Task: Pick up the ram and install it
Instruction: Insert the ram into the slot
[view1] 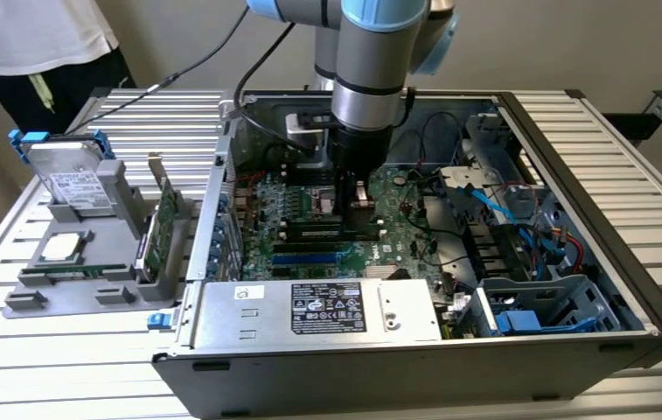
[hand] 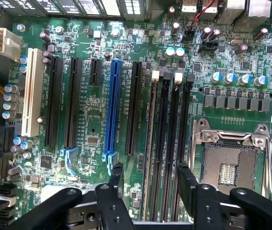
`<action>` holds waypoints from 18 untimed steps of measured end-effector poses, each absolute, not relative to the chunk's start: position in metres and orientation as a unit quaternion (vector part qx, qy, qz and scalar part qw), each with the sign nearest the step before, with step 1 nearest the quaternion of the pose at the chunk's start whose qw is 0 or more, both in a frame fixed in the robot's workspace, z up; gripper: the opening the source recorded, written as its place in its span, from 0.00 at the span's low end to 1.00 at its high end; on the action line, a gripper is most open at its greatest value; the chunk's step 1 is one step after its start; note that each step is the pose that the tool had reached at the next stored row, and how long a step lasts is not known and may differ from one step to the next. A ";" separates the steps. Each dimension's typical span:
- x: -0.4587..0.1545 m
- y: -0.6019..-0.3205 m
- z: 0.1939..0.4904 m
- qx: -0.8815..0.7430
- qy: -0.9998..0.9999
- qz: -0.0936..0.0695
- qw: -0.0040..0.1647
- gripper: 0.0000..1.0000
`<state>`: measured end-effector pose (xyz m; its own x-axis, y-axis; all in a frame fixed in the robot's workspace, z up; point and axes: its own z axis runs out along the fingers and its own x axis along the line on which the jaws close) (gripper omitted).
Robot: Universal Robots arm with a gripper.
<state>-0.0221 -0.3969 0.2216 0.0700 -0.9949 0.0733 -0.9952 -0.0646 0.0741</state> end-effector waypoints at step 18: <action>-0.022 -0.397 0.242 0.730 -0.682 0.001 0.052 0.18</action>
